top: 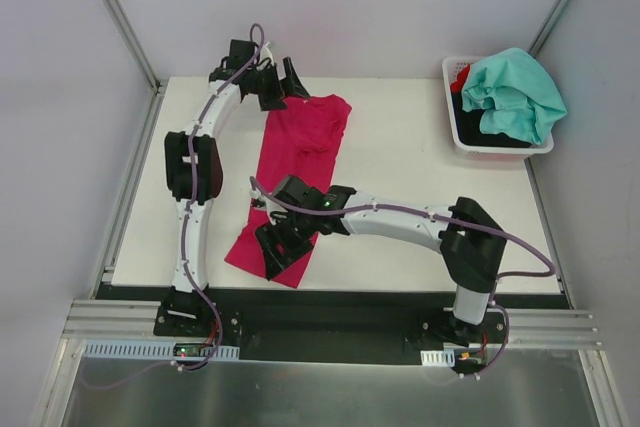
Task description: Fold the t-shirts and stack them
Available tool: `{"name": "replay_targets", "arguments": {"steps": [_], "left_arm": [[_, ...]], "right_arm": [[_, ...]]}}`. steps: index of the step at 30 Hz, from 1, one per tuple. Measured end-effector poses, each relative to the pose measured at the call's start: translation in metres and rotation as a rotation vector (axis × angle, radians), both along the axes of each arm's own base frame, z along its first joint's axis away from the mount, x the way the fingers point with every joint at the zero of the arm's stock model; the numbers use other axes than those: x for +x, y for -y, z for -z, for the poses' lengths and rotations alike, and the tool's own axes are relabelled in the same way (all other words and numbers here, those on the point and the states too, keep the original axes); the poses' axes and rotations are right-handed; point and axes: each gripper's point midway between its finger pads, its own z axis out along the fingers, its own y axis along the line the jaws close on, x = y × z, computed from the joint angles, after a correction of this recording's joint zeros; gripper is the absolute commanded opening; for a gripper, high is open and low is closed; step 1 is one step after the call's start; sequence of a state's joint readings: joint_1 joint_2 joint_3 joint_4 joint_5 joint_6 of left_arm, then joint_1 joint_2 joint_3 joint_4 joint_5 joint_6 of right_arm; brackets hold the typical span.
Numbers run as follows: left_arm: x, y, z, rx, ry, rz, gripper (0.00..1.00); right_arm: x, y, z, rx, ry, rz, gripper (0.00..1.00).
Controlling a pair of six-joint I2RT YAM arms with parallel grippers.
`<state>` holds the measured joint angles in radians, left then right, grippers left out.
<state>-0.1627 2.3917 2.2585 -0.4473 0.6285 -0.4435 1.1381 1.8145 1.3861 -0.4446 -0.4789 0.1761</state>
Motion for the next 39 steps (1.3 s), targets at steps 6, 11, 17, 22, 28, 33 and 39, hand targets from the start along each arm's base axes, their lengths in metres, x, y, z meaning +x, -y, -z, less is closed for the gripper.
{"name": "replay_targets", "arguments": {"steps": [6, 11, 17, 22, 28, 33, 39], "left_arm": [[-0.015, 0.02, 0.044, -0.087, -0.127, 0.098, 0.99], [-0.024, 0.028, 0.057, -0.115, -0.167, 0.137, 0.99], [-0.024, 0.033, 0.054, -0.129, -0.152, 0.153, 0.99], [-0.023, 0.033, 0.053, -0.129, -0.15, 0.153, 0.99], [-0.023, 0.033, 0.055, -0.129, -0.152, 0.153, 0.99], [-0.023, 0.033, 0.055, -0.129, -0.149, 0.153, 0.99], [-0.023, 0.033, 0.055, -0.129, -0.149, 0.153, 0.99]], "right_arm": [[-0.004, -0.014, 0.015, 0.019, -0.025, -0.022, 0.67], [-0.017, -0.029, 0.029, 0.062, -0.077, -0.093, 0.67], [-0.029, -0.037, 0.043, 0.122, -0.129, -0.178, 0.67], [-0.033, -0.03, 0.067, 0.104, -0.163, -0.198, 0.67], [-0.036, -0.019, 0.08, 0.083, -0.185, -0.203, 0.67], [-0.025, -0.031, 0.062, 0.118, -0.136, -0.229, 0.67], [-0.003, -0.045, 0.04, 0.181, -0.07, -0.239, 0.68]]}}
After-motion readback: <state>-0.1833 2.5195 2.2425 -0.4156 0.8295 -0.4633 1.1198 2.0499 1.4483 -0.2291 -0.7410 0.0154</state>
